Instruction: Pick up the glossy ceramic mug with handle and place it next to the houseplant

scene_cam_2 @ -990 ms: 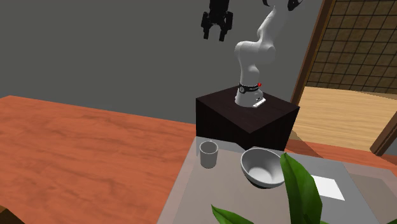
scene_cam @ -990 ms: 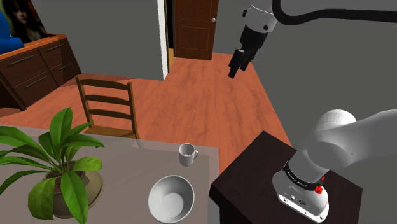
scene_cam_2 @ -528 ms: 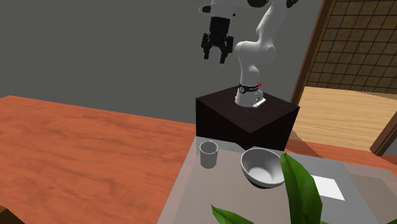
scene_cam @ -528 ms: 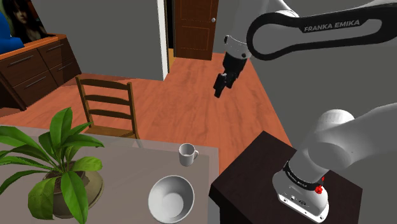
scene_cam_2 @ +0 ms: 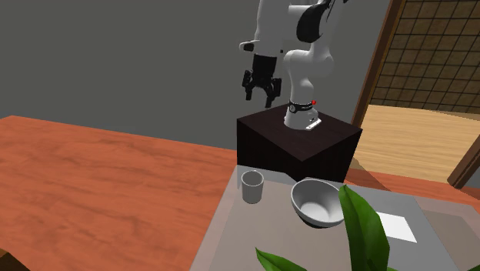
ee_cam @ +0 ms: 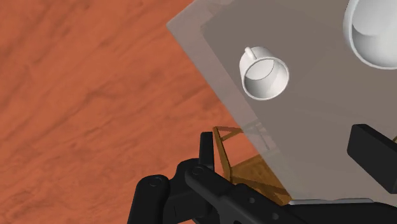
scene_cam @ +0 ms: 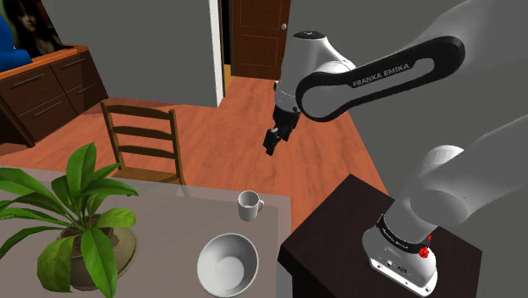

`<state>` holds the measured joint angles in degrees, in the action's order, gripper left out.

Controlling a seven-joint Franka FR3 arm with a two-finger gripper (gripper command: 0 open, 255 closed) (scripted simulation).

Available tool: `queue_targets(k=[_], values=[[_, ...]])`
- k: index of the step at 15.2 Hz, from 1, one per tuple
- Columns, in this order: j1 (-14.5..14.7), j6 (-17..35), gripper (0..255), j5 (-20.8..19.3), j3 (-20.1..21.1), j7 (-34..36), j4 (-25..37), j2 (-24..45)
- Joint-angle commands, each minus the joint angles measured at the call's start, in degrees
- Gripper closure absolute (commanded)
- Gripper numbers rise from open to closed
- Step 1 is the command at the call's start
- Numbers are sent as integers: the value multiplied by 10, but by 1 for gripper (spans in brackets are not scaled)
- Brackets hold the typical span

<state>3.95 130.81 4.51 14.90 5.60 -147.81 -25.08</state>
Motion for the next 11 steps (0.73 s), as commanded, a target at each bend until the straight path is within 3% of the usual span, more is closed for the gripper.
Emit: queue_targets(k=[1,6,11], values=[[-2,42,0,-7,13,11,-7,38],[-12,128,0,-48,49,59,2,148],[-20,198,0,-141,71,143,32,271]])
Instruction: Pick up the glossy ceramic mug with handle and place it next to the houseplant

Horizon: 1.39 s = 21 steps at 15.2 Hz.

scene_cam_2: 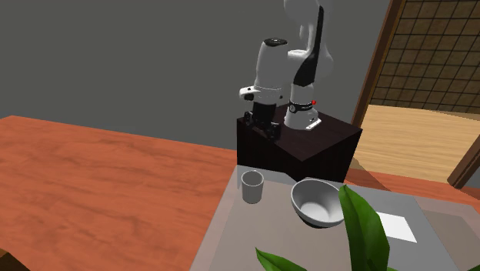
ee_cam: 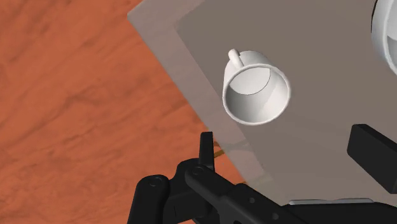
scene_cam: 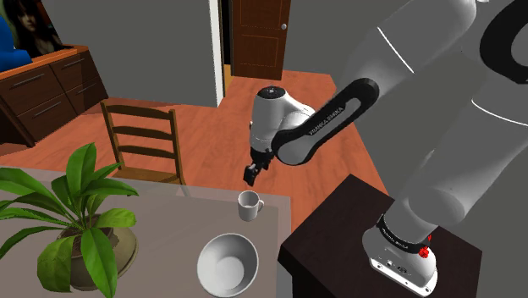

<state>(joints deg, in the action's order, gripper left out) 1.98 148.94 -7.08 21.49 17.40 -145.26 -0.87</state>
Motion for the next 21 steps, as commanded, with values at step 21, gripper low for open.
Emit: queue_targets(k=[21], values=[[120,130,0,-260,-112,223,150,333]])
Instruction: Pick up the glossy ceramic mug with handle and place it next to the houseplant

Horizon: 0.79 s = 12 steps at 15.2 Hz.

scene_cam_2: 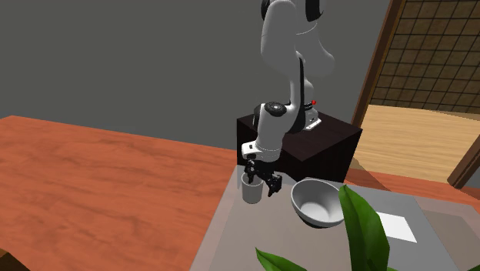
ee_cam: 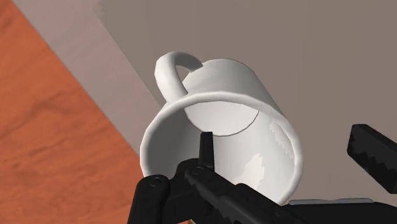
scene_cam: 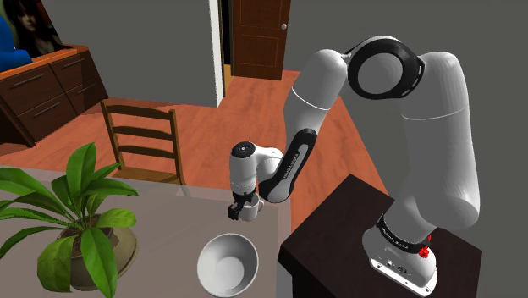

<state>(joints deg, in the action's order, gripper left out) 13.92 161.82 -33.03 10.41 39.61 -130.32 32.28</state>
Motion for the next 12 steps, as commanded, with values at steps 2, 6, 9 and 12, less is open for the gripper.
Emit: queue_targets(k=[2,6,9,12], values=[[0,1,0,-1,-1,0,1,1],[0,1,255,-1,-1,0,0,1],[0,1,255,-1,-1,0,0,1],[0,1,255,-1,-1,0,0,1]])
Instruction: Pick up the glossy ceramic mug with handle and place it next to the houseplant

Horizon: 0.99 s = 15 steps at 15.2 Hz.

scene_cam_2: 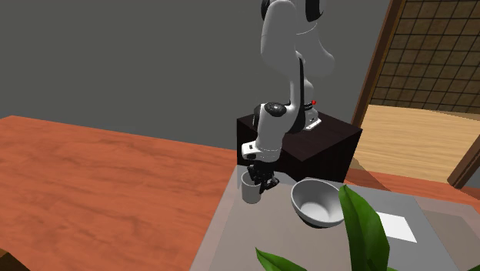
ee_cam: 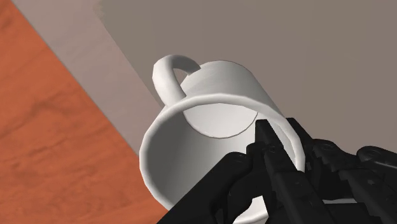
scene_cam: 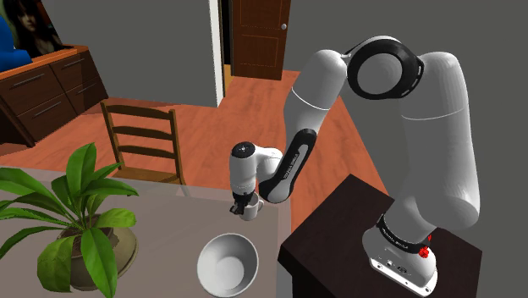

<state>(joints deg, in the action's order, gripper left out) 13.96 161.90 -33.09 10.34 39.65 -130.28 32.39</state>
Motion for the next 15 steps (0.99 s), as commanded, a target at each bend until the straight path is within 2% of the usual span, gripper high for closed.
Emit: queue_targets(k=[1,3,15], values=[[0,0,255,0,0,0,0,0],[0,0,255,0,0,0,0,0],[-49,-64,255,65,63,-56,-32,-95]])
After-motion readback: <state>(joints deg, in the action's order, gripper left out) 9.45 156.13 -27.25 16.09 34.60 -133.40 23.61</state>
